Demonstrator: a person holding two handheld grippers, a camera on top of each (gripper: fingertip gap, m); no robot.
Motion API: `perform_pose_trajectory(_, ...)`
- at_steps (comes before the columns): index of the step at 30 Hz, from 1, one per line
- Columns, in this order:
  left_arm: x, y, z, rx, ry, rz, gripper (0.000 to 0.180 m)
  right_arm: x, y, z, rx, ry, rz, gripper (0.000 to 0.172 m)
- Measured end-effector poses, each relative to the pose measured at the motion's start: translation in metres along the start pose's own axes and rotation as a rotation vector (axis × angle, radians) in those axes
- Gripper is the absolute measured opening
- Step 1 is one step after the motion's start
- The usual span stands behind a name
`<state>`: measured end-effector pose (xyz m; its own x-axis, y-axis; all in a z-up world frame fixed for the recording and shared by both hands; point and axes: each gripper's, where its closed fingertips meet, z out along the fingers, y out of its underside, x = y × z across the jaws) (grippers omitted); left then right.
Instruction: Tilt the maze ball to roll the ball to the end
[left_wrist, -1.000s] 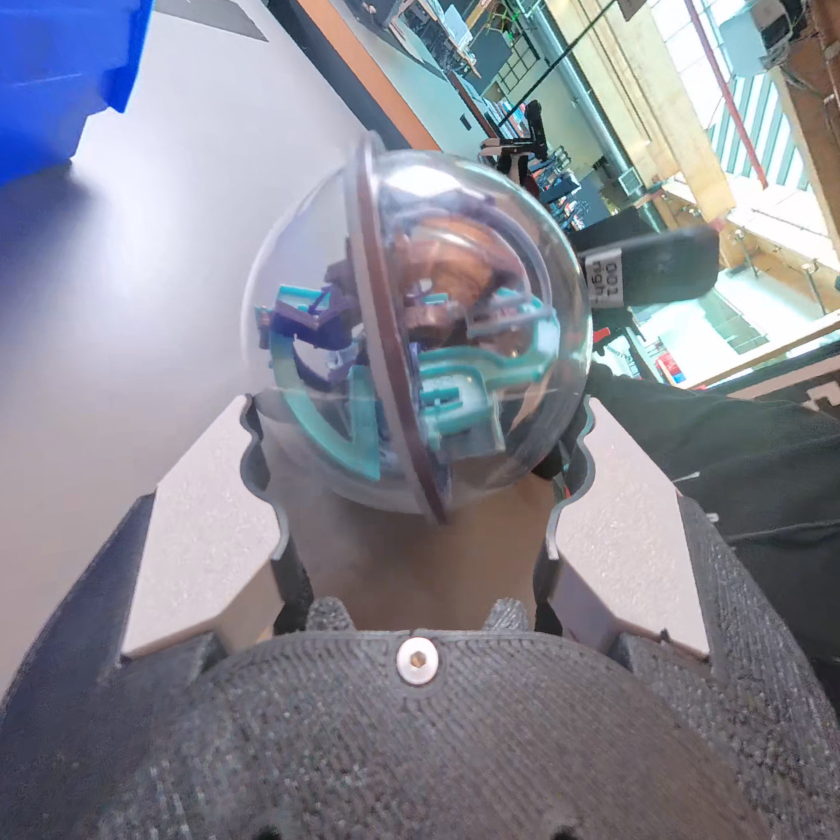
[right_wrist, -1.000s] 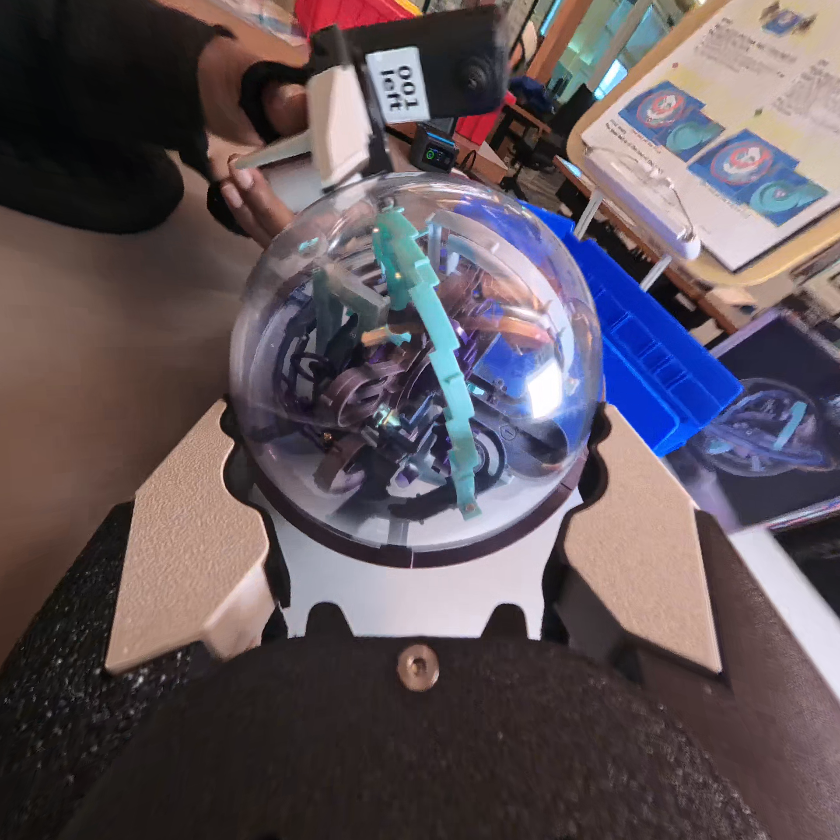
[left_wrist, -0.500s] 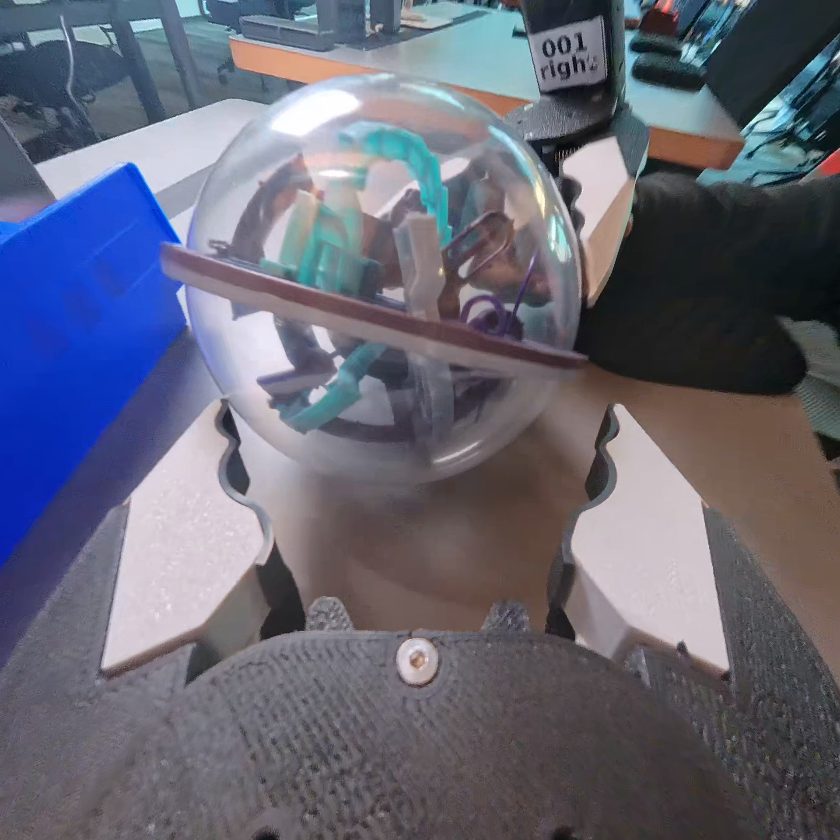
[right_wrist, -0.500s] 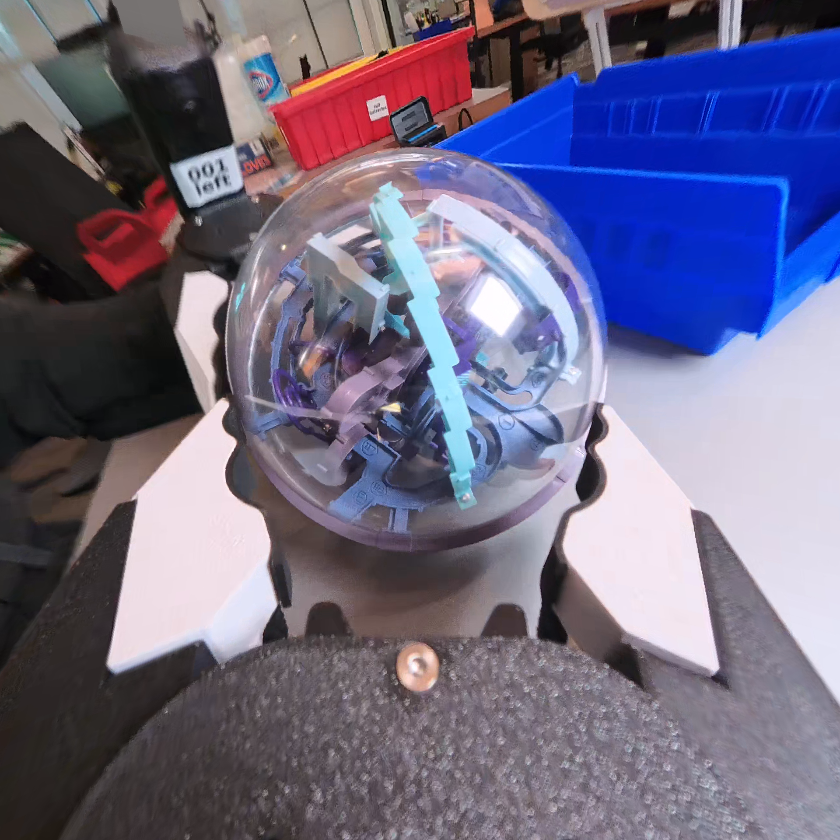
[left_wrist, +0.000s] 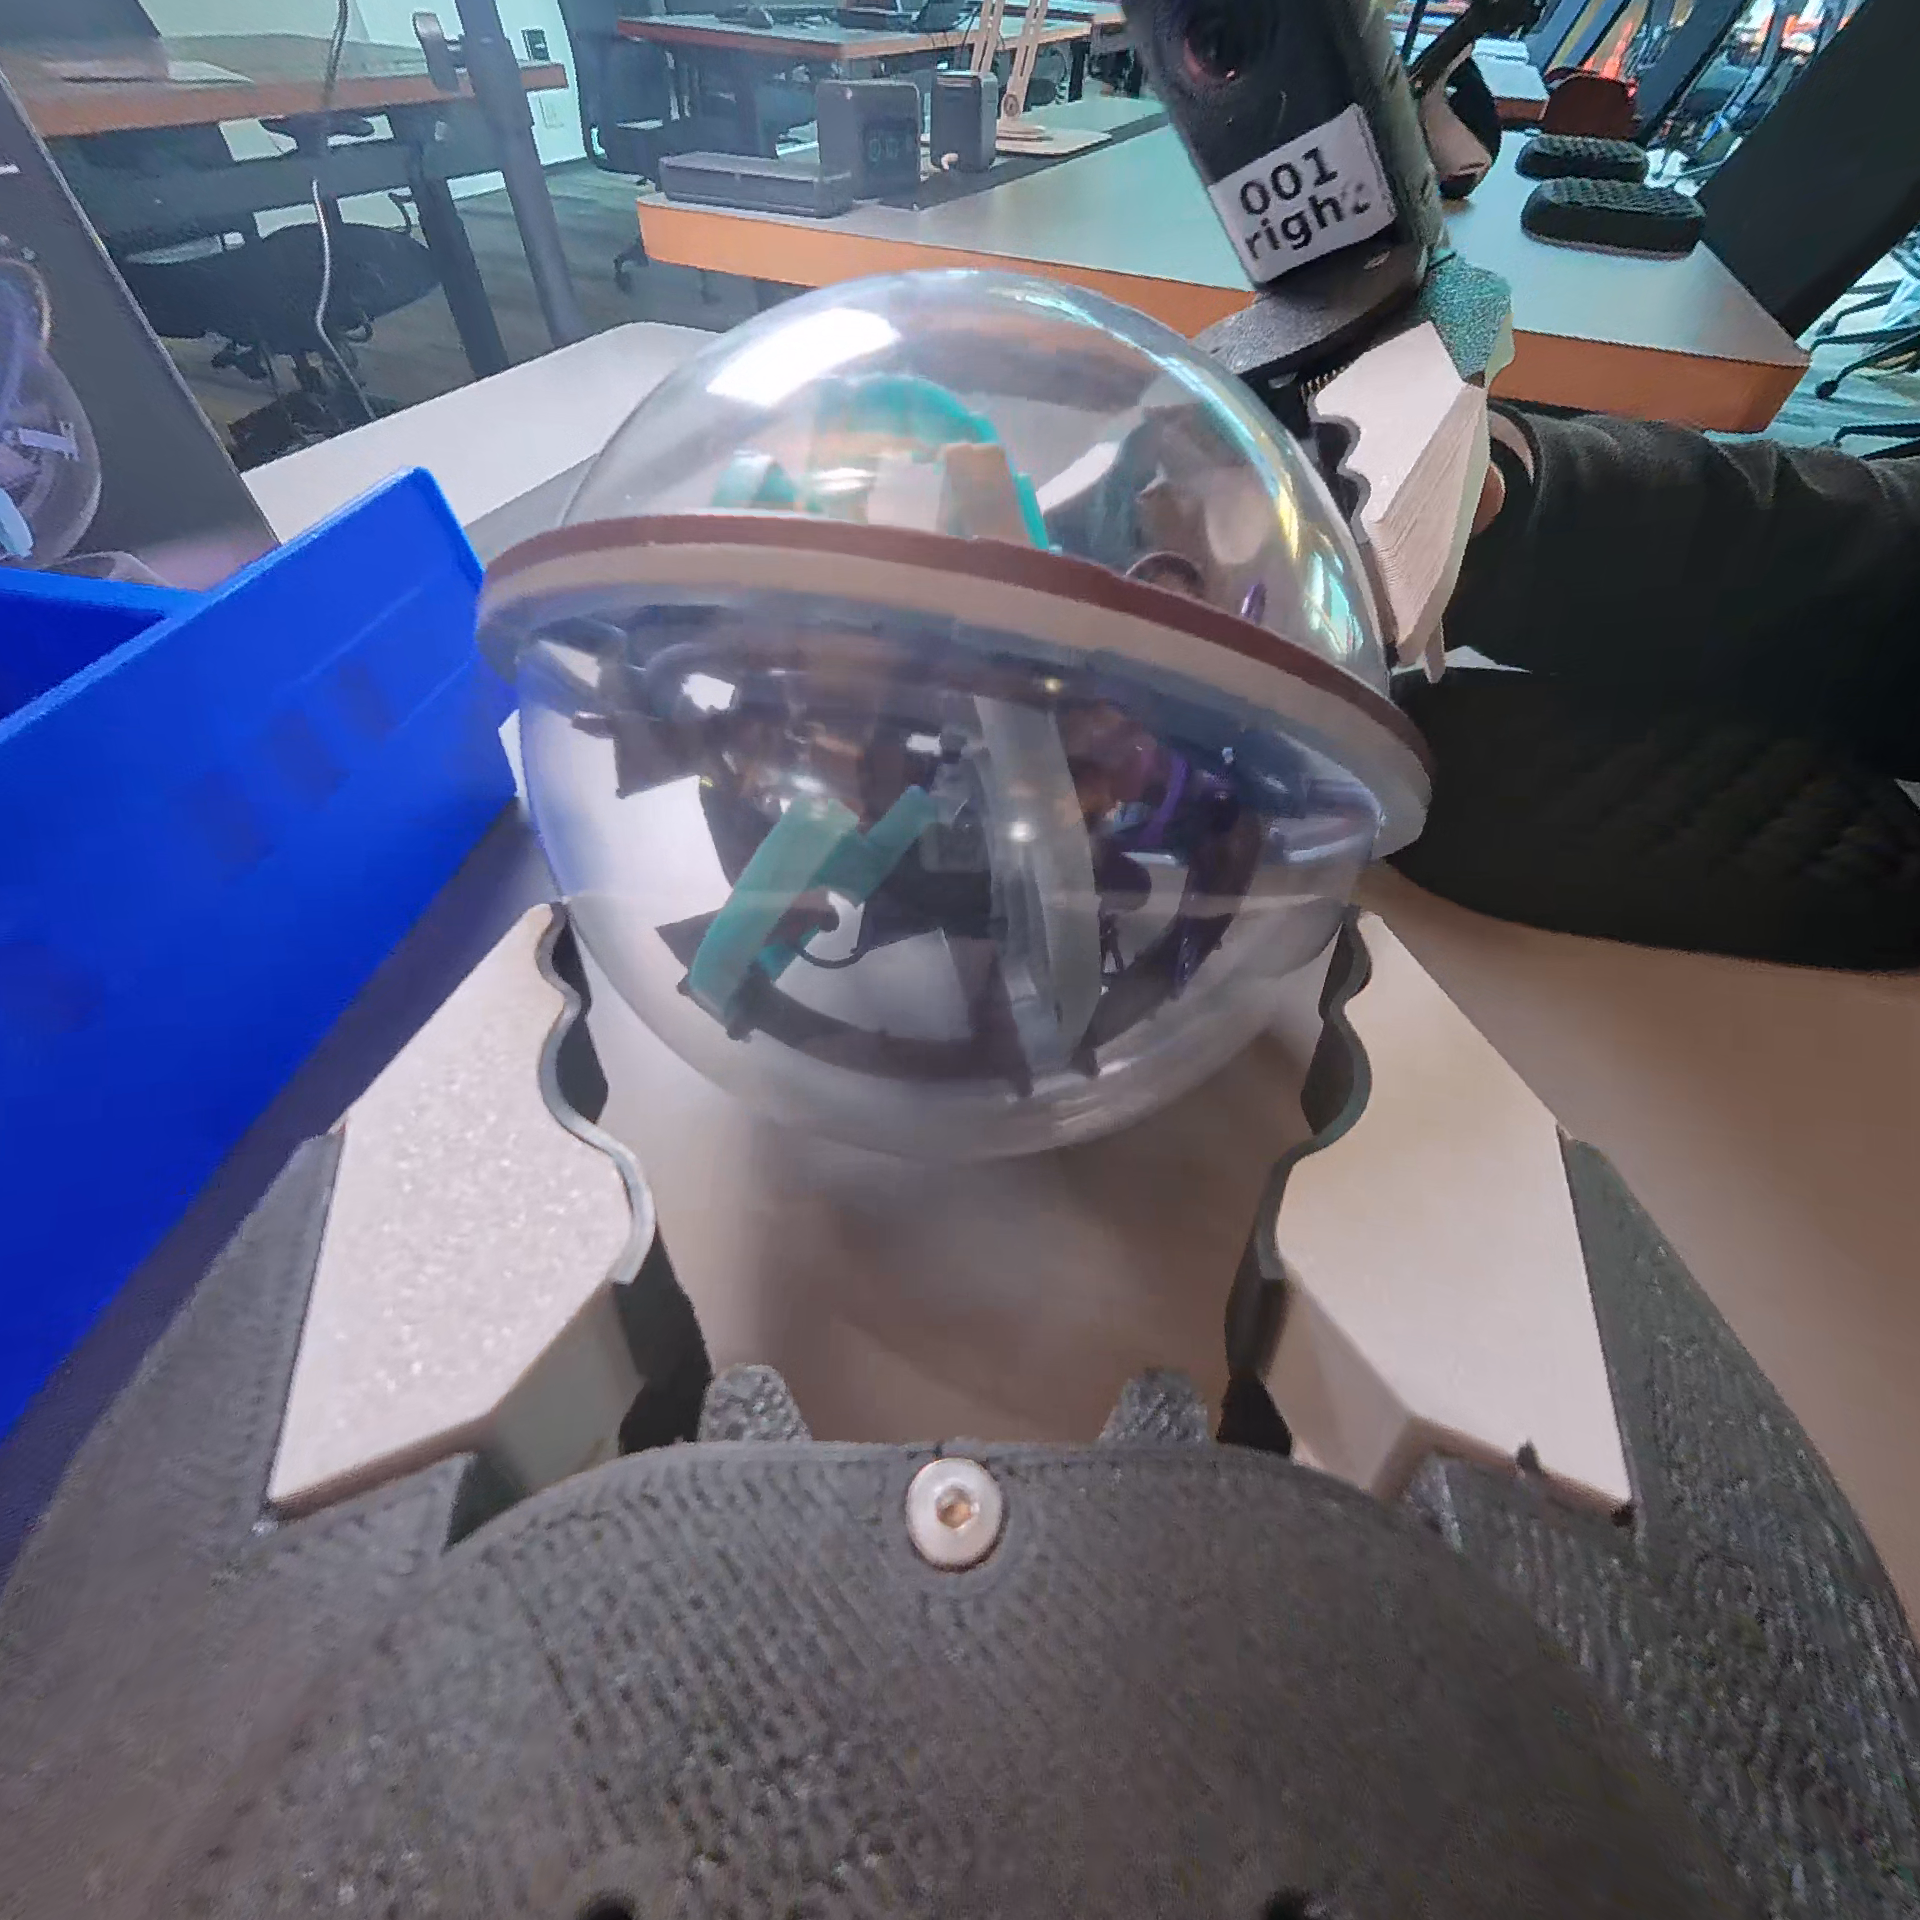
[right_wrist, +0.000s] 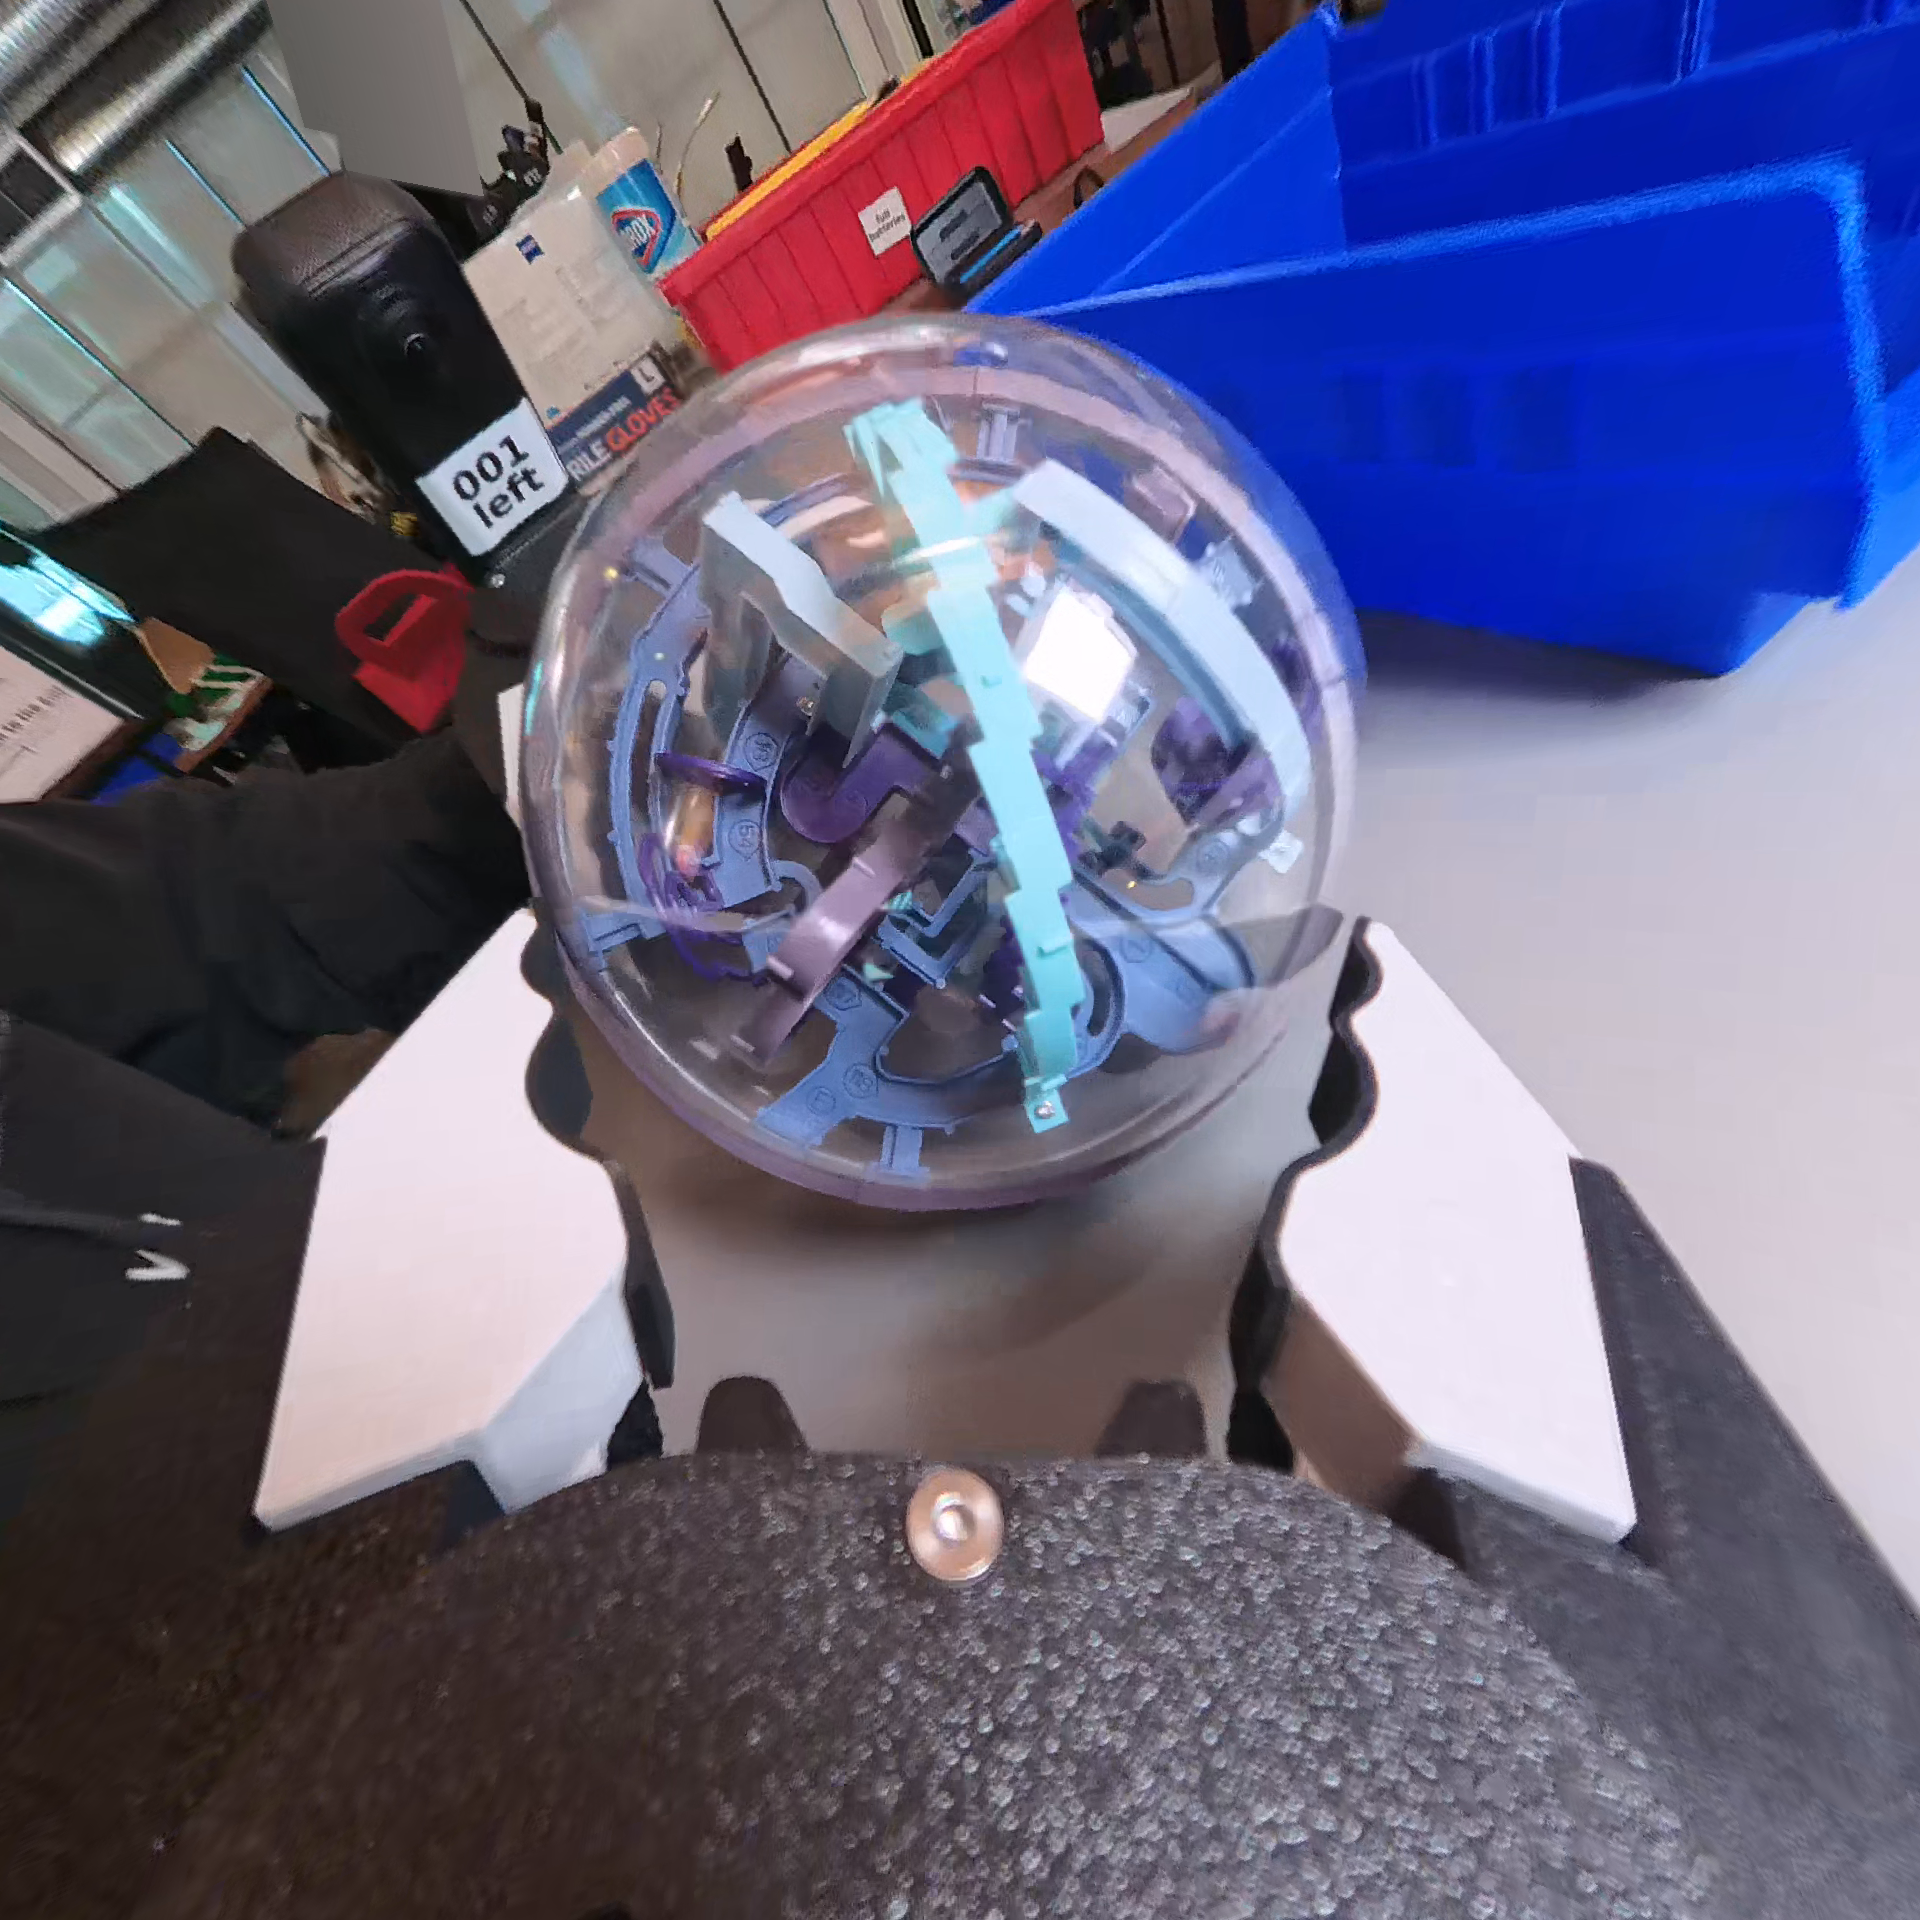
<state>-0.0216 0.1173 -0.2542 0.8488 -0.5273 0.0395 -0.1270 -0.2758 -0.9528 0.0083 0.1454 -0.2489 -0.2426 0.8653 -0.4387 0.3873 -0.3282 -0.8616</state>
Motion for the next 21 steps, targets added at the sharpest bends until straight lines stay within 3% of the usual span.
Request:
perform_pose_trajectory(3, -0.001, -0.002, 0.001, 0.008, 0.000, -0.012, 0.136, 0.003, -0.014, -0.015, 0.014, 0.088, -0.196, 0.139)
perform_pose_trajectory(7, 0.001, -0.005, 0.002, 0.016, -0.011, 0.015, 0.134, -0.023, -0.036, -0.031, 0.064, 0.135, -0.501, 0.136)
perform_pose_trajectory(11, 0.004, -0.010, 0.006, 0.019, -0.048, 0.030, 0.132, -0.038, -0.035, -0.025, 0.038, 0.227, -0.758, 0.134)
perform_pose_trajectory(17, 0.010, -0.022, 0.003, 0.059, -0.082, 0.045, 0.121, -0.025, -0.020, -0.017, -0.061, 0.314, -0.844, 0.132)
perform_pose_trajectory(21, 0.010, -0.033, -0.006, 0.149, -0.050, 0.031, 0.111, -0.019, -0.018, -0.025, -0.047, 0.256, -0.809, 0.128)
